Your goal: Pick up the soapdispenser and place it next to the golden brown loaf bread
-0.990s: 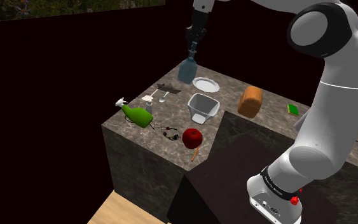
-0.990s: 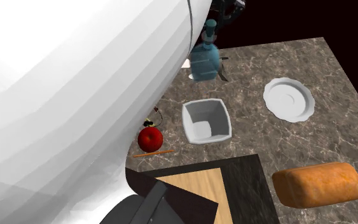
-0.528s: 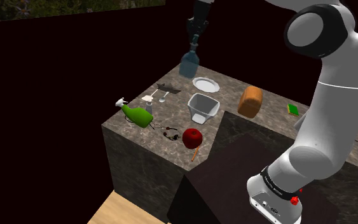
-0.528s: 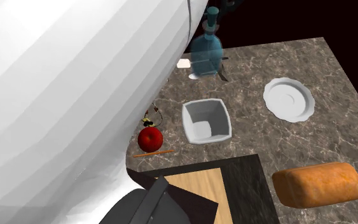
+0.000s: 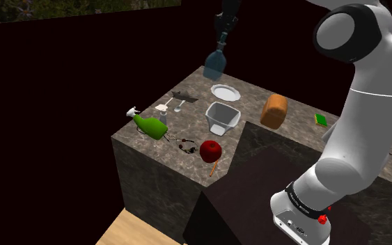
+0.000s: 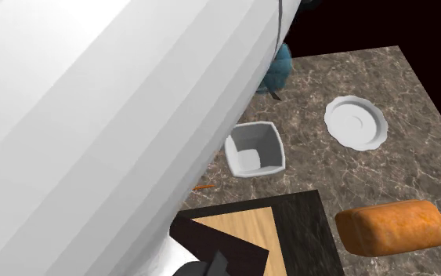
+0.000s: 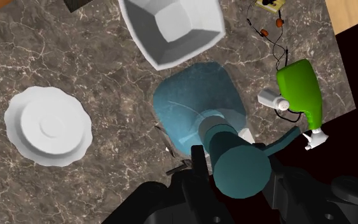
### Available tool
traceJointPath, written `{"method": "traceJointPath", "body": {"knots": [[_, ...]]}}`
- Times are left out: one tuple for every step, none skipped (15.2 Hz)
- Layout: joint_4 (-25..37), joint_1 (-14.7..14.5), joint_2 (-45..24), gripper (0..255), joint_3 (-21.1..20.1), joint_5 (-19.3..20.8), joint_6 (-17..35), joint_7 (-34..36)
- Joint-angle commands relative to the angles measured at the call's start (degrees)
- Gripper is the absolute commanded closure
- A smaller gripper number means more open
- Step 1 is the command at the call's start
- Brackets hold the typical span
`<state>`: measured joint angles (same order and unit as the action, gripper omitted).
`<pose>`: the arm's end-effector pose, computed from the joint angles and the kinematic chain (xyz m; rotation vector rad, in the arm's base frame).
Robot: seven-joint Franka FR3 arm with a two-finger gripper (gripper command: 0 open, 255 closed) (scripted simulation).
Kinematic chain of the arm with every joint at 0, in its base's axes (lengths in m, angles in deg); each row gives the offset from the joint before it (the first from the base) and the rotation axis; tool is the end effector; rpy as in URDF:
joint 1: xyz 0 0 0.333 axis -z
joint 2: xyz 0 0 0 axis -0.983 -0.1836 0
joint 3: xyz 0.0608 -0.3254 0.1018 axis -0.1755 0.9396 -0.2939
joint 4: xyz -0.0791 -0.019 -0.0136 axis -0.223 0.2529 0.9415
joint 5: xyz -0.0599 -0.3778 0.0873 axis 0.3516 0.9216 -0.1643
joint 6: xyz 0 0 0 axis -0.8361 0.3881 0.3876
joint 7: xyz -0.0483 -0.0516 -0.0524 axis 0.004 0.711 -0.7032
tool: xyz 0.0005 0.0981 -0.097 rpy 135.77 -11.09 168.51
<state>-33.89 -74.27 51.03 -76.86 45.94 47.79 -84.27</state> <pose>0.6678 -0.0811 0.5866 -3.0993 -0.0994 -0.0108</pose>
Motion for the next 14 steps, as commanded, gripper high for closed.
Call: {"method": "traceJointPath", "body": {"knots": [[-2.18,1.61,1.24,255,0.68,-0.19,0.88,-2.38],[-2.87,2.44,1.71,255,1.07,-0.29,1.04,-3.59],[-3.45,3.28,2.11,255,1.44,-0.38,1.16,-4.8],[-3.93,4.13,2.44,255,1.81,-0.48,1.25,-6.02],[-4.3,4.97,2.7,255,2.2,-0.58,1.3,-7.23],[-4.57,5.82,2.89,255,2.58,-0.68,1.32,-8.46],[-4.74,6.67,3.01,255,2.98,-0.79,1.31,-9.69],[-4.82,7.53,3.06,255,3.36,-0.9,1.26,-10.91],[-4.79,8.39,3.05,255,3.76,-1.02,1.19,-12.15],[-4.67,9.26,2.97,255,4.16,-1.14,1.08,-13.38],[-4.45,10.13,2.82,255,4.56,-1.28,0.94,-14.61],[-4.13,11.02,2.6,255,4.95,-1.42,0.77,-15.84],[-3.7,11.92,2.32,255,5.34,-1.58,0.56,-17.08],[-3.18,12.84,1.96,255,5.71,-1.74,0.32,-18.3]]}}
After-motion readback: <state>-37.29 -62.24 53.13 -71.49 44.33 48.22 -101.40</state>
